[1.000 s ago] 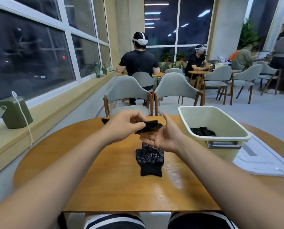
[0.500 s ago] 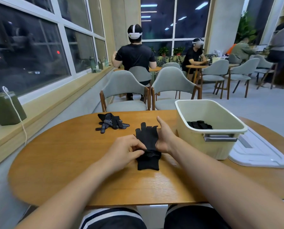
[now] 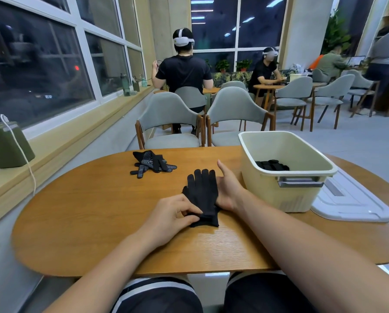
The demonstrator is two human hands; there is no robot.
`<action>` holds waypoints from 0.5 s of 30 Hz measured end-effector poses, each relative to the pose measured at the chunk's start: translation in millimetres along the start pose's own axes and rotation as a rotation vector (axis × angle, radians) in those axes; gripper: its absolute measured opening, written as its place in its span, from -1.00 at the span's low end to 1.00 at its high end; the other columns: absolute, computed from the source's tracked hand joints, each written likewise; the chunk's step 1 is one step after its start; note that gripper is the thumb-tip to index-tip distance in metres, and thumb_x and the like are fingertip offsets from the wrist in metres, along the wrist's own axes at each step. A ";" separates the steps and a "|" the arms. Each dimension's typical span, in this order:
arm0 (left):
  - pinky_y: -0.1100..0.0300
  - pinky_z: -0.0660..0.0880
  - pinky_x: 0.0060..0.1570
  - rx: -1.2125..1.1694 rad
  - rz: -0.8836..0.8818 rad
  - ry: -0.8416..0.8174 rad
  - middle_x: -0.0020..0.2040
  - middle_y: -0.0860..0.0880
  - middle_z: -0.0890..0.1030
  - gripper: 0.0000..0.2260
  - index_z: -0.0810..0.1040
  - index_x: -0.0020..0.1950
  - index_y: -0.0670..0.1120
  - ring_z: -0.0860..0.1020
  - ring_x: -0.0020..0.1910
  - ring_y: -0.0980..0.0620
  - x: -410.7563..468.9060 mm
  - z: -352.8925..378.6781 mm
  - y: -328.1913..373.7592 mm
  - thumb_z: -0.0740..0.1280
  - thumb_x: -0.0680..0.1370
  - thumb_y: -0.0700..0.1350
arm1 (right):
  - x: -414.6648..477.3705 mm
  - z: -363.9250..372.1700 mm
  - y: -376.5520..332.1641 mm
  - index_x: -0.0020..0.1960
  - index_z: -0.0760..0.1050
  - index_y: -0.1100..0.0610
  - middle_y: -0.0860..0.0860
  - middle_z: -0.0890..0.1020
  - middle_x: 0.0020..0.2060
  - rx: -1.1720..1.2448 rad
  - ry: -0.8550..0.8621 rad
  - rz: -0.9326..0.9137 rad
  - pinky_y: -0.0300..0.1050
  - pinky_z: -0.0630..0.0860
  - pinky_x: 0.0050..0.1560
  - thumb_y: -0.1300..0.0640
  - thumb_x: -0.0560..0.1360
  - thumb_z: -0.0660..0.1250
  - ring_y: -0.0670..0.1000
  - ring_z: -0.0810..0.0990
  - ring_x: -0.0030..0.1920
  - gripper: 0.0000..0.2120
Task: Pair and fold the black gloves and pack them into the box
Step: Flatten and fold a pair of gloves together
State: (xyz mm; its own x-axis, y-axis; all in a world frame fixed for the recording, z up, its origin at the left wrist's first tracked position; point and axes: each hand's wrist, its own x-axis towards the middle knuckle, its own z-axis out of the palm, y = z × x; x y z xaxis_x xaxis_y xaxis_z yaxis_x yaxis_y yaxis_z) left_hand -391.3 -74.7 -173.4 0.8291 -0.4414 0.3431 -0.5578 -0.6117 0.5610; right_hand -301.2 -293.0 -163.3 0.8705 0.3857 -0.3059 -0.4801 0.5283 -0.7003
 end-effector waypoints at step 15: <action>0.17 0.61 0.05 -0.081 -0.108 -0.031 0.04 0.26 0.65 -0.85 0.77 0.11 0.26 0.61 0.04 0.17 -4.6 10.5 -2.5 0.54 0.54 0.17 | 3.0 0.3 2.3 0.53 0.47 0.15 0.15 0.65 0.38 -0.114 0.068 -0.103 0.16 0.52 0.41 -0.46 0.56 0.30 0.17 0.63 0.39 -0.19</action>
State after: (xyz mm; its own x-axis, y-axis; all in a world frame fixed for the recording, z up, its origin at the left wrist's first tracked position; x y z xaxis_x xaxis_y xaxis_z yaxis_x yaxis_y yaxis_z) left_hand -394.2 -78.1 -184.3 0.8817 -0.3969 0.2550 -0.4599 -0.6024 0.6524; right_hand -299.7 -290.4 -165.7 0.9216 0.2796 -0.2693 -0.3761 0.4719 -0.7974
